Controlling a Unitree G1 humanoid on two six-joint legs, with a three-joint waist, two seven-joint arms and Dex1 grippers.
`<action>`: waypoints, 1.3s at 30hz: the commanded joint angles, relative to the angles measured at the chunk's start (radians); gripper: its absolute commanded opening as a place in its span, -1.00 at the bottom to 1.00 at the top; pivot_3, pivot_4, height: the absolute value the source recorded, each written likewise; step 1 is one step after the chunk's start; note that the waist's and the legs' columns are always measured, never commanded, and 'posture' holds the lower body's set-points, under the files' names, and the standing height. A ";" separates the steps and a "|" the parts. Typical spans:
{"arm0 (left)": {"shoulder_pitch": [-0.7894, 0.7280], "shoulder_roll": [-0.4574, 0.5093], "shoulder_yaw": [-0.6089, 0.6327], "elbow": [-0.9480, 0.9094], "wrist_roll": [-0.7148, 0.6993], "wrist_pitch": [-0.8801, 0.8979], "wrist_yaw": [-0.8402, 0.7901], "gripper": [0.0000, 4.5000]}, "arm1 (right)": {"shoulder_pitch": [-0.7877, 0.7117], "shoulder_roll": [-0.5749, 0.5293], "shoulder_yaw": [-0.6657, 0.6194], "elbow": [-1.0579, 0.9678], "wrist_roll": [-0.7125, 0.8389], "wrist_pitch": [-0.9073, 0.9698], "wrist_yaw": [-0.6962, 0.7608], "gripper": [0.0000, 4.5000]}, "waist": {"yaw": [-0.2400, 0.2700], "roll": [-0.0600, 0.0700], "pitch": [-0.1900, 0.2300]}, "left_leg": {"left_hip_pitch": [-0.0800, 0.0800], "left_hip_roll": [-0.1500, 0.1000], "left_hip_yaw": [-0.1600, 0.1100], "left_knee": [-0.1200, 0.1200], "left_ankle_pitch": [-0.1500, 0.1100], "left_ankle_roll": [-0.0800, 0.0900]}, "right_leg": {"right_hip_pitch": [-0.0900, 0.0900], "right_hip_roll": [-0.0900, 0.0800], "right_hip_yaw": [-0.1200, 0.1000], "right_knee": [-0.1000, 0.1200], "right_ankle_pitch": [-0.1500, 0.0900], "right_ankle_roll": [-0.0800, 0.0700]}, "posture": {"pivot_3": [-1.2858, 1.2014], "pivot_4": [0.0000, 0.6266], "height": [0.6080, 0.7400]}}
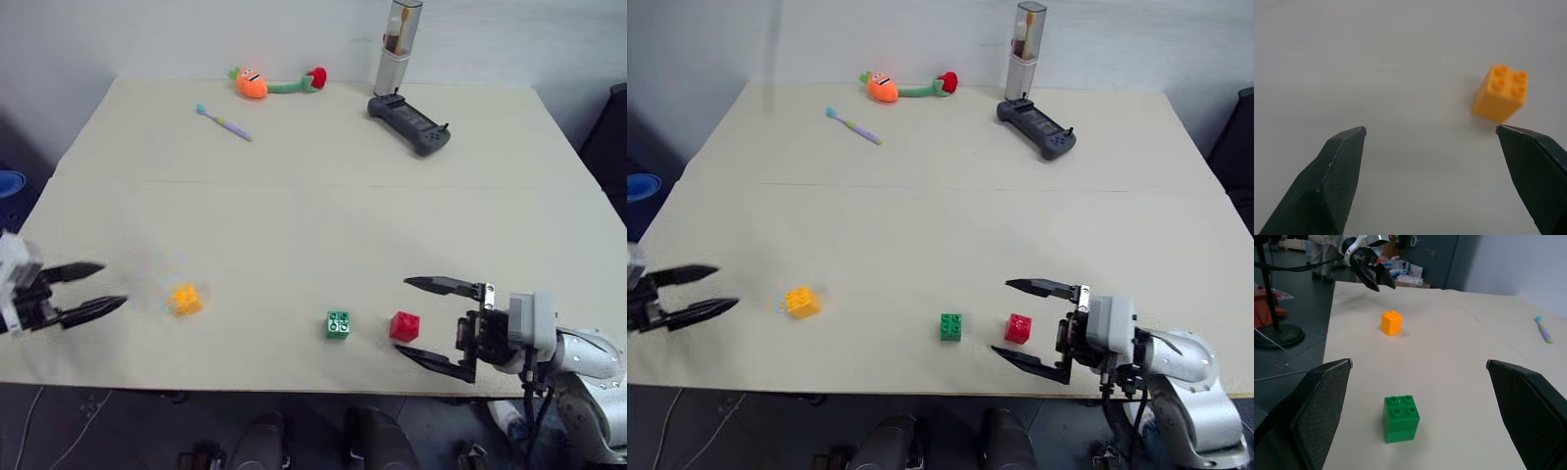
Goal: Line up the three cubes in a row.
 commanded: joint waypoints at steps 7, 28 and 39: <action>-0.007 -0.044 -0.028 -0.148 -0.047 -0.092 -0.051 0.99 | -0.030 0.001 0.015 -0.014 0.001 -0.016 -0.004 1.00 | 0.015 0.000 0.000 | 0.000 -0.001 0.001 0.000 -0.002 -0.005 | -0.002 -0.002 0.001 -0.002 0.000 0.000 | 0.03 -0.52 1.00; -0.275 -0.190 -0.370 -0.028 0.057 -0.251 -0.136 -0.24 | 0.109 -0.048 -0.079 -0.078 -0.002 -0.006 -0.051 1.00 | -0.011 -0.001 -0.001 | -0.001 -0.001 0.010 -0.001 0.003 0.000 | -0.009 -0.001 0.004 0.010 0.000 0.000 | 0.03 -0.52 1.00; -0.402 -0.226 -0.586 -0.137 0.079 -0.417 -0.337 -0.32 | 0.260 -0.109 -0.183 -0.128 0.053 0.021 -0.011 1.00 | 0.009 -0.001 -0.001 | -0.001 -0.002 0.010 -0.001 0.003 0.000 | -0.008 -0.001 0.005 0.010 0.000 0.000 | 0.03 -0.52 1.00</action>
